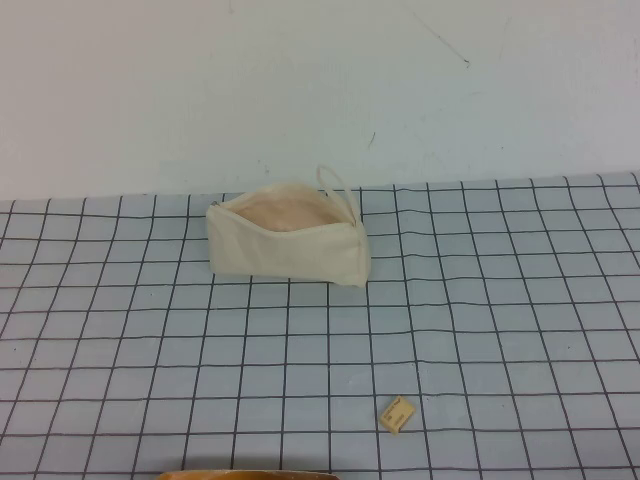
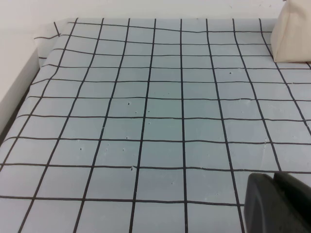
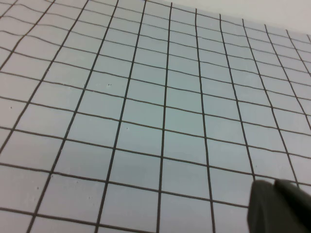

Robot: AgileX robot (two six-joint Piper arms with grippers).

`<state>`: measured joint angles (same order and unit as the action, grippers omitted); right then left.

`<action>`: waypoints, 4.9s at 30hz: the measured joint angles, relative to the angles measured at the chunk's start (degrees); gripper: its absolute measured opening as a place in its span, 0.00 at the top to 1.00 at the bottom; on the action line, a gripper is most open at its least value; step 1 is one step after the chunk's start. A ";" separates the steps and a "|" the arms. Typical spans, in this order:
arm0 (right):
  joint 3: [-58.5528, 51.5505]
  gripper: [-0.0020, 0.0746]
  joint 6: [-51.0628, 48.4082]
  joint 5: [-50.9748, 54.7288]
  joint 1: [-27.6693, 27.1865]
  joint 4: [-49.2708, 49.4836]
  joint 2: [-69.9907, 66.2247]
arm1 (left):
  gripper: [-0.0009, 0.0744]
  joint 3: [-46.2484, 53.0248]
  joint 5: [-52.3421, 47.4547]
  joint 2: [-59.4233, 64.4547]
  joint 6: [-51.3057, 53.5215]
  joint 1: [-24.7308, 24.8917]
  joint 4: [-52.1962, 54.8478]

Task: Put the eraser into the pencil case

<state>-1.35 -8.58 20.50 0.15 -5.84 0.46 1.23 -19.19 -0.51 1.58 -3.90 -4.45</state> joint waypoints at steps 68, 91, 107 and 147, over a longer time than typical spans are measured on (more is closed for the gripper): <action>57.79 0.98 -42.35 42.34 1.33 42.40 -50.34 | 0.99 0.00 0.00 0.00 0.00 0.00 0.00; 77.33 0.93 -12.45 33.74 38.50 5.84 -101.42 | 0.99 0.00 0.00 0.00 0.00 0.00 0.00; 77.41 0.23 -9.64 20.21 38.50 10.24 -114.97 | 0.99 0.00 0.00 0.00 0.00 0.00 0.00; 118.51 0.58 -11.15 8.73 37.75 8.00 -127.75 | 0.99 0.00 0.00 0.00 0.00 0.00 -0.09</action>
<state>117.16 -19.73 29.24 37.91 2.16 -127.29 1.23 -19.19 -0.51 1.58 -3.90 -4.55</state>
